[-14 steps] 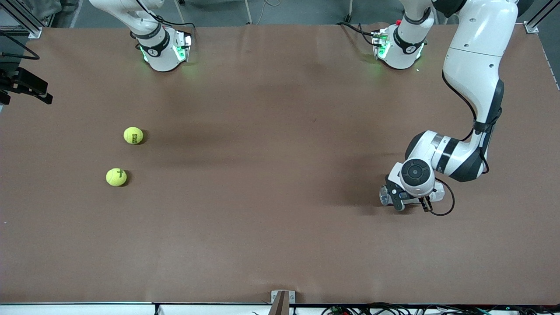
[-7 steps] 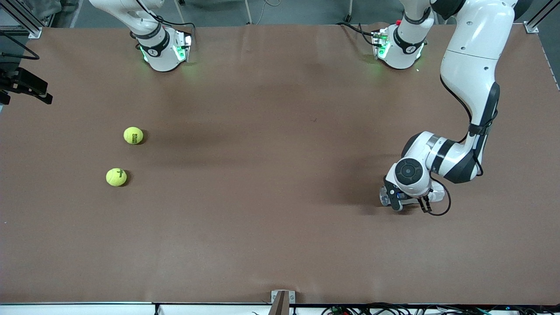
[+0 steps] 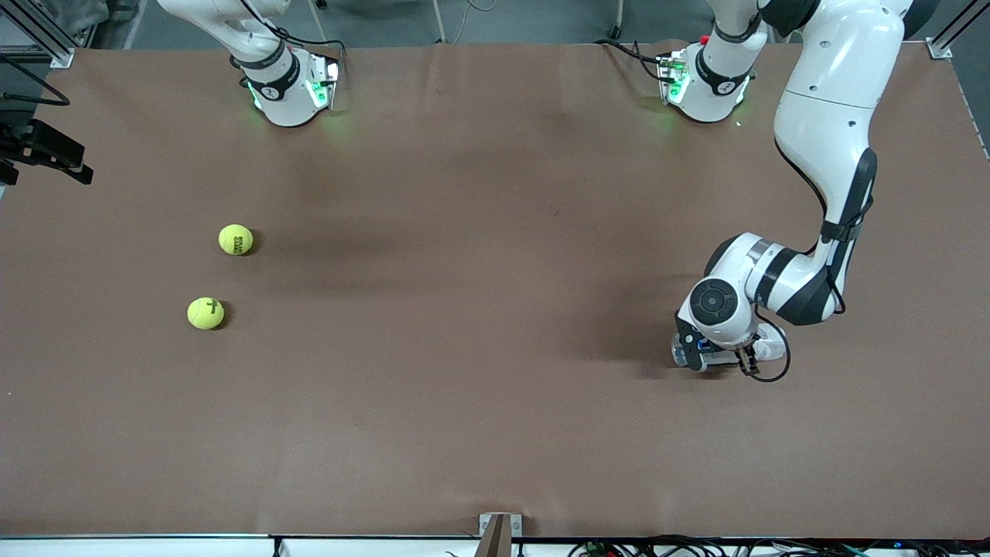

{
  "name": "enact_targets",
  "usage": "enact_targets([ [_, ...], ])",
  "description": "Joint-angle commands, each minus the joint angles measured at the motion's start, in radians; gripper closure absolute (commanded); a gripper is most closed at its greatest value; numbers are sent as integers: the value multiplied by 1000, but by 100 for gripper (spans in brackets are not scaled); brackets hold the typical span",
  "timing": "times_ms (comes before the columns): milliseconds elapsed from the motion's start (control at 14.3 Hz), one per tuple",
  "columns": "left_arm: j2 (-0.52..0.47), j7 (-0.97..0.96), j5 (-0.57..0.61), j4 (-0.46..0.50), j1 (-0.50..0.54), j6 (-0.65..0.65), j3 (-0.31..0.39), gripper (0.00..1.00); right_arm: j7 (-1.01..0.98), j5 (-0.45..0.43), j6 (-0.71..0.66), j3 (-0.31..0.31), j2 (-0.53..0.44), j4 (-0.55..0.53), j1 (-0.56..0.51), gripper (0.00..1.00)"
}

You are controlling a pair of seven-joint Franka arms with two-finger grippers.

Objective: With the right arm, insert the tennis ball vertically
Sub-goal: 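Lift the Wilson tube with the left gripper and turn it upright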

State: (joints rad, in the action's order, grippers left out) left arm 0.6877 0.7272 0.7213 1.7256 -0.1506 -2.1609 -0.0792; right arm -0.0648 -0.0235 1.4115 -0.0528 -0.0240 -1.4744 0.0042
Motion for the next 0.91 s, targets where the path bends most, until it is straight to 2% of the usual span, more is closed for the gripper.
enact_targets([
  [0, 13, -18, 26, -14, -6, -7, 3, 18, -7, -15, 6, -4, -22, -26, 3, 0],
  [349, 10, -18, 26, -14, -15, -7, 1, 26, -7, -15, 6, -4, -22, -26, 3, 0],
  [837, -22, -2, 14, -70, -81, -4, -13, 27, -7, -15, 6, -4, -22, -26, 3, 0],
])
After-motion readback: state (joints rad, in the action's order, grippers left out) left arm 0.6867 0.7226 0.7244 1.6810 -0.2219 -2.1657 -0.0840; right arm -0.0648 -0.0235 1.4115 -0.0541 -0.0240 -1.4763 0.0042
